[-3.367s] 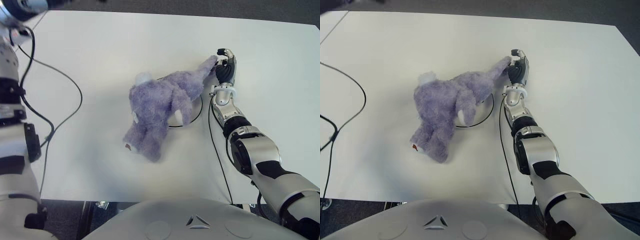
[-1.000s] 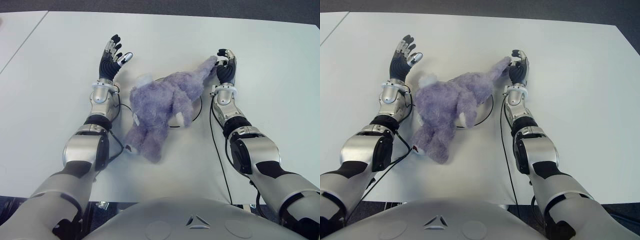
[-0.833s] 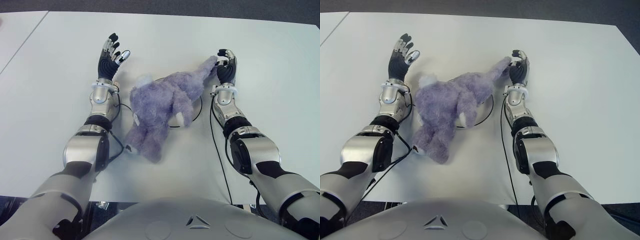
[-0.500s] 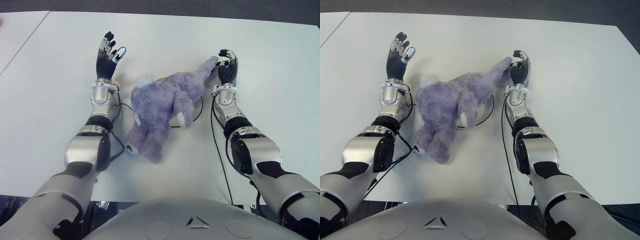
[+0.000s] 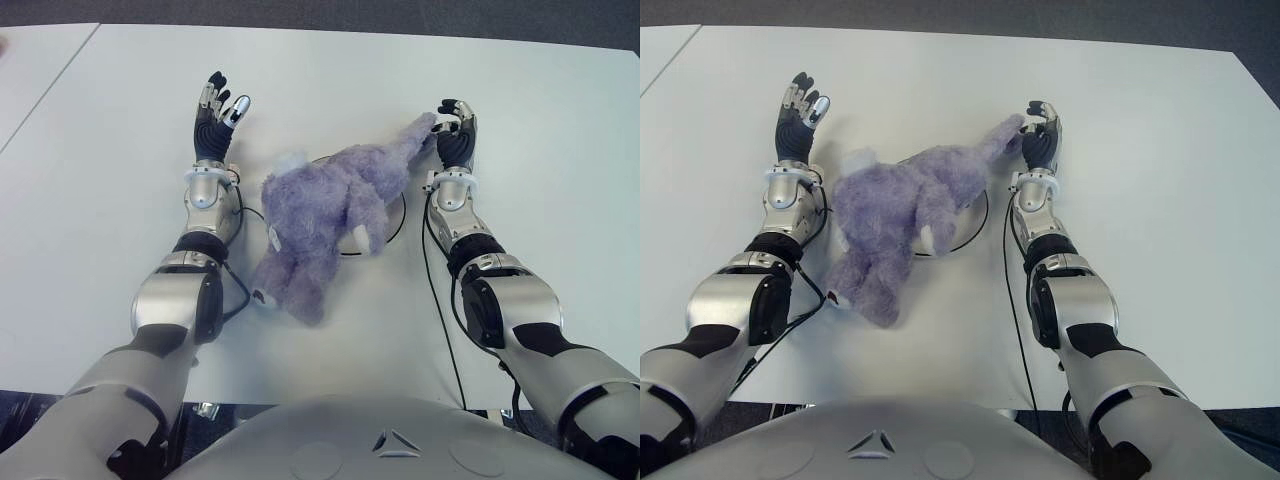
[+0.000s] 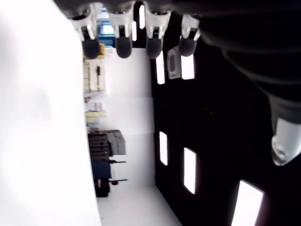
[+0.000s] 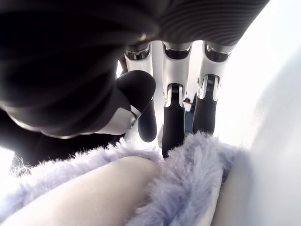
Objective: Put the doll into the plate.
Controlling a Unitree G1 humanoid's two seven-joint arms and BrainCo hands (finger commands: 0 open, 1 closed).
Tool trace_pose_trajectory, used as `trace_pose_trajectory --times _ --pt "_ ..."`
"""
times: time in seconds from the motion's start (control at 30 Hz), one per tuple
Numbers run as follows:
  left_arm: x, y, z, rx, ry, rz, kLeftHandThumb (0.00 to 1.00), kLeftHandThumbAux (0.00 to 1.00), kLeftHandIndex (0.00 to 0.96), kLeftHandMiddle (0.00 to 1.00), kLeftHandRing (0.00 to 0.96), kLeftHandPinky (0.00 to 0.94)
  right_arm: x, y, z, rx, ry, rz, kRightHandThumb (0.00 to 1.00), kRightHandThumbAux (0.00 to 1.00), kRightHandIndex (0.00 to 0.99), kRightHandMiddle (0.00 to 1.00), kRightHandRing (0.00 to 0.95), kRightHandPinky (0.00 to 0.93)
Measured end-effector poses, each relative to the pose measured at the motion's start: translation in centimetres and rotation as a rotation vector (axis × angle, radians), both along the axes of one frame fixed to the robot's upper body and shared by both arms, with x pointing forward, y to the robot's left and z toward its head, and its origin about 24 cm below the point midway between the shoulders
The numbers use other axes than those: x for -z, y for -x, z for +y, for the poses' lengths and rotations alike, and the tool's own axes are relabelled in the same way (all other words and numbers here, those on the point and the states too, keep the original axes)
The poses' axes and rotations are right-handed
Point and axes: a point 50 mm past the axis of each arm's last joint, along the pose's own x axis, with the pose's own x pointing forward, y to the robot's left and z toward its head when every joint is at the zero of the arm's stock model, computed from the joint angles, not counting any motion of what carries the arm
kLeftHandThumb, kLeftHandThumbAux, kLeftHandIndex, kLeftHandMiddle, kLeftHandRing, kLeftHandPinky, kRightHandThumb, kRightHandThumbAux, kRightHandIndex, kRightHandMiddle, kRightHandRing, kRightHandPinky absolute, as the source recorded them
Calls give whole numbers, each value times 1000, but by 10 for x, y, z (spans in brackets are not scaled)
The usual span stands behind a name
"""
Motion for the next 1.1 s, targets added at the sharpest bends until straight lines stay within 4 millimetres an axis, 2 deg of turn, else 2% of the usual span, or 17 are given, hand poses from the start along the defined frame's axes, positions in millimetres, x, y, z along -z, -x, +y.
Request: trace_pose_trajectory --times 0.03,0.17,0.23,0.27,0.33,0.43,0.47,0.53,0.83,1.1 --pt "1 0 0 -4 2 8 0 531 43 60 49 84 0 0 0 -1 -5 0 1000 677 230 282 452 195" --pt "4 -1 0 -19 8 37 0 564 53 68 62 90 0 0 -2 -6 -31 -2 1000 673 219 275 448 163" --pt "5 -1 0 -26 10 46 0 587 59 73 67 94 0 0 -3 -6 -43 -5 871 827 202 265 344 152" --pt "5 -1 0 -29 11 49 0 596 62 75 69 95 0 0 -3 -7 -49 -8 812 854 197 262 325 155" --pt "5 -1 -1 -38 13 54 0 622 69 81 75 98 0 1 -4 -7 -60 -12 575 936 182 254 276 165" --pt "6 -1 -1 -54 13 55 0 656 74 86 80 110 -1 1 -5 -6 -72 -20 314 978 167 239 237 185" --pt "6 -1 -2 -58 12 56 0 664 76 88 82 115 -1 1 -5 -7 -74 -22 251 985 162 234 227 190" --pt "6 -1 -2 -68 12 57 0 680 79 91 87 125 -1 1 -5 -7 -76 -26 186 992 157 227 217 197" --pt "6 -1 -4 -106 -1 63 0 720 101 103 102 148 -1 1 -5 -7 -80 -29 82 998 144 210 195 208" --pt "7 -2 -8 -118 -47 75 0 687 117 115 109 143 -1 1 -5 -2 -82 -30 24 998 148 215 203 228"
